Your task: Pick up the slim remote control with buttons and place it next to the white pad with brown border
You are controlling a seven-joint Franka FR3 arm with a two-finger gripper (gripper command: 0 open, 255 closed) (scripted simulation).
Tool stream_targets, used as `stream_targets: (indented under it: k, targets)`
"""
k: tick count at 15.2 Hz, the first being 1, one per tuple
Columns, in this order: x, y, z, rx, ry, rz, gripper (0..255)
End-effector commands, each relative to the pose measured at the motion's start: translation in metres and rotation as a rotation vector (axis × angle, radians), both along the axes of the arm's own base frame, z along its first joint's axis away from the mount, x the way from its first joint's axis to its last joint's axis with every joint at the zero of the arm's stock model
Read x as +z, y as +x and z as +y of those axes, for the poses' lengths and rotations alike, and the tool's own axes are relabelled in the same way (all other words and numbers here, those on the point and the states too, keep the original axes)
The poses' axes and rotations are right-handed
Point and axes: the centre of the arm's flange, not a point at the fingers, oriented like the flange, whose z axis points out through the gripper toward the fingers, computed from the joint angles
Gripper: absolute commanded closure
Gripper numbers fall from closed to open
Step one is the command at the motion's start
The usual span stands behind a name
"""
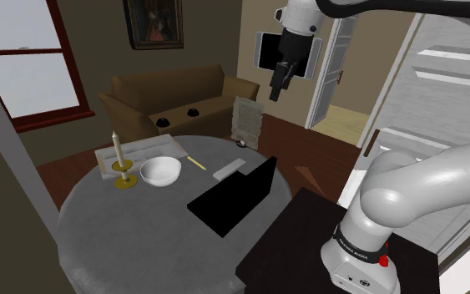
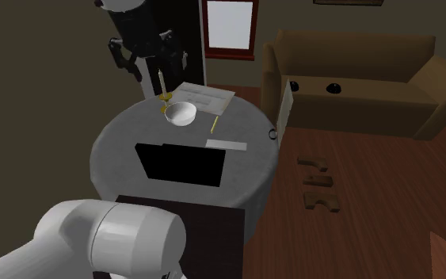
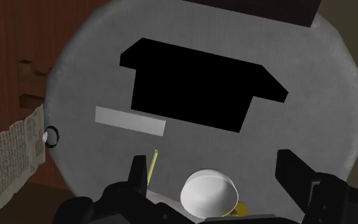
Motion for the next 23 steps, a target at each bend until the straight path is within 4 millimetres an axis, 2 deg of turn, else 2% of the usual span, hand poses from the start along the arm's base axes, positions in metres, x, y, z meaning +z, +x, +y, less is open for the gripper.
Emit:
stream_targets:
  k: [1,12,23]
  targets:
    - [0.000,0.000,0.000,0.000,0.000,0.000,0]
    - [-0.110,0.063,-0.080,0.295,-0.004,0.058,0]
    - [-0.225,0.139,-0.139,0.590,-0.009,0.117,0]
